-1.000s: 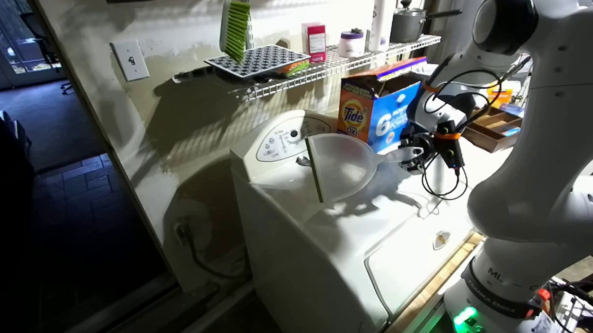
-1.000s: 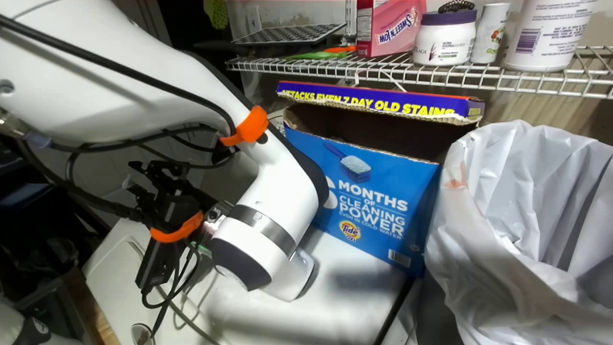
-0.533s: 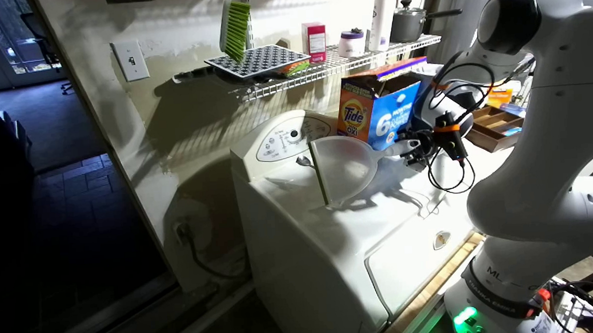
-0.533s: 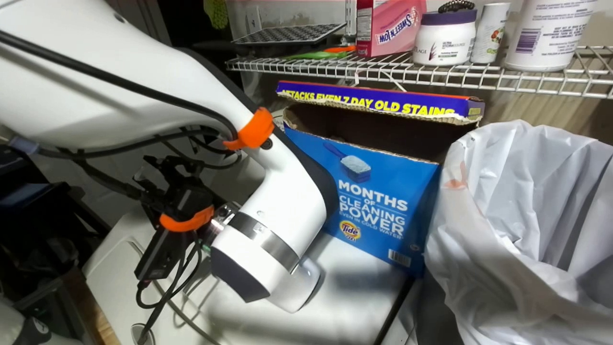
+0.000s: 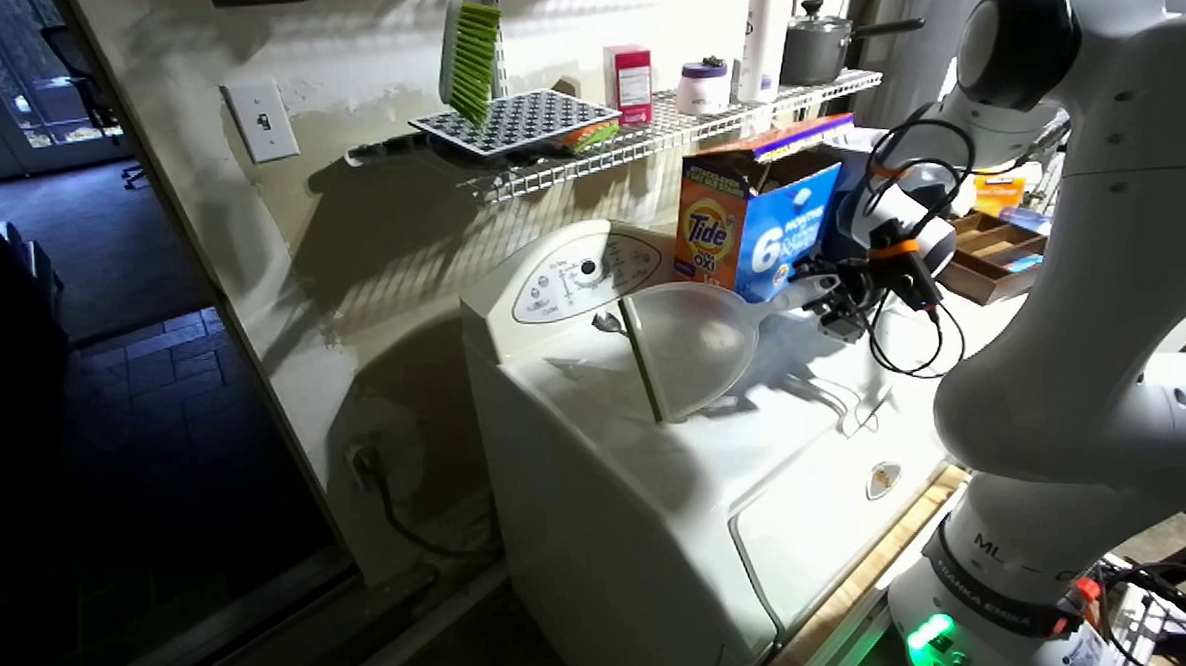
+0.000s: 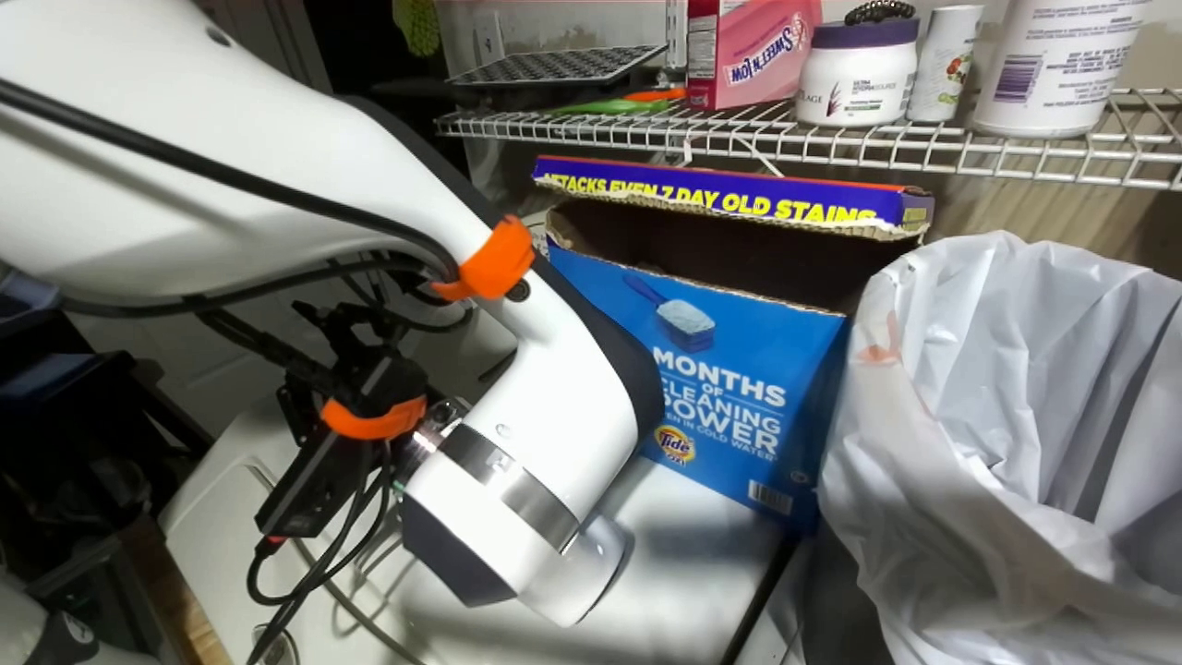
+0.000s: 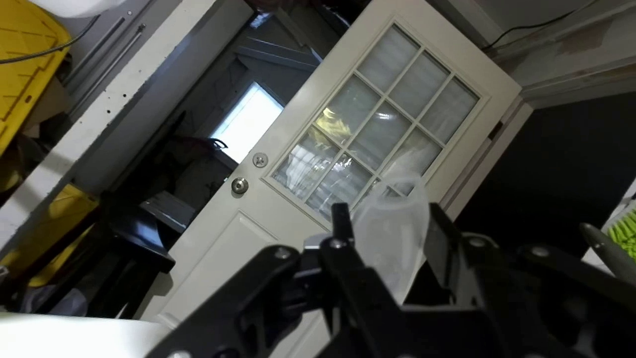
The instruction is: Flip over the dustpan
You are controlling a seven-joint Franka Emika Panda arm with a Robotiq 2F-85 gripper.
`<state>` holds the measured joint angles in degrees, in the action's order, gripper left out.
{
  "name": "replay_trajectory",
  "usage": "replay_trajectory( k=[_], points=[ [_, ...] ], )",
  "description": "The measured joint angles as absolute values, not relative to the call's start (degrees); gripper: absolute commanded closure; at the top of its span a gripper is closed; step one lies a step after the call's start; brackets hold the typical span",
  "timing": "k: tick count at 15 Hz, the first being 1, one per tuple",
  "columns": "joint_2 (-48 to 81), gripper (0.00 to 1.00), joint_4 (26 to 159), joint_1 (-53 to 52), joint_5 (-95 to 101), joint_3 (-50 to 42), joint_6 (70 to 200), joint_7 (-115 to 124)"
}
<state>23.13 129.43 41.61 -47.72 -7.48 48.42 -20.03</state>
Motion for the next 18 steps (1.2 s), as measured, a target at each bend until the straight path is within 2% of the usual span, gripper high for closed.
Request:
replay_trajectory(
  k=[15, 16, 18],
  points=[
    [24.32, 0.86, 128.30, 36.35, -47.38, -15.71, 48.42, -9.48],
    [24.54, 0.84, 128.07, 36.05, -47.28, -16.13, 48.43, -9.15],
    [25.04, 0.65, 127.59, 35.55, -47.18, -16.97, 48.53, -8.37]
  ],
)
